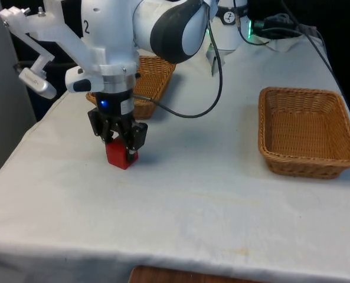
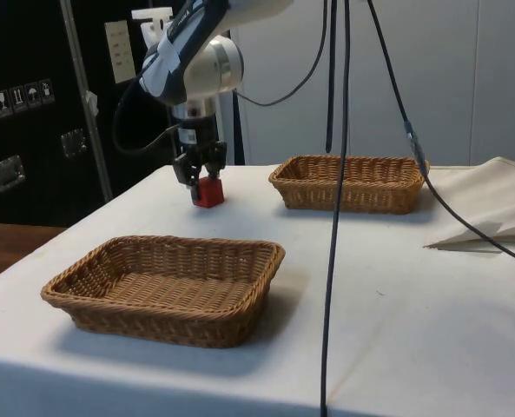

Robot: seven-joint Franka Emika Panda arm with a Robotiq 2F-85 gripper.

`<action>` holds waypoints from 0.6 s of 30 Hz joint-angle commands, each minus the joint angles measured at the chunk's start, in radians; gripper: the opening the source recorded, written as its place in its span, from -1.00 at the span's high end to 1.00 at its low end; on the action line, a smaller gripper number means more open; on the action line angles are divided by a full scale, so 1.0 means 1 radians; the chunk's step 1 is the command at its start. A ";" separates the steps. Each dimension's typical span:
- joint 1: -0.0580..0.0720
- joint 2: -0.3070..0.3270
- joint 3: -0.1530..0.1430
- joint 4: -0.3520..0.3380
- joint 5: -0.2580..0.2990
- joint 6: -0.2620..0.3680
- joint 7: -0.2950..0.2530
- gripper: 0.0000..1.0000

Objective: Pick up the red cube and place it into the right basket.

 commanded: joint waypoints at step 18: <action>0.058 -0.166 -0.066 -0.138 -0.047 -0.052 -0.043 0.95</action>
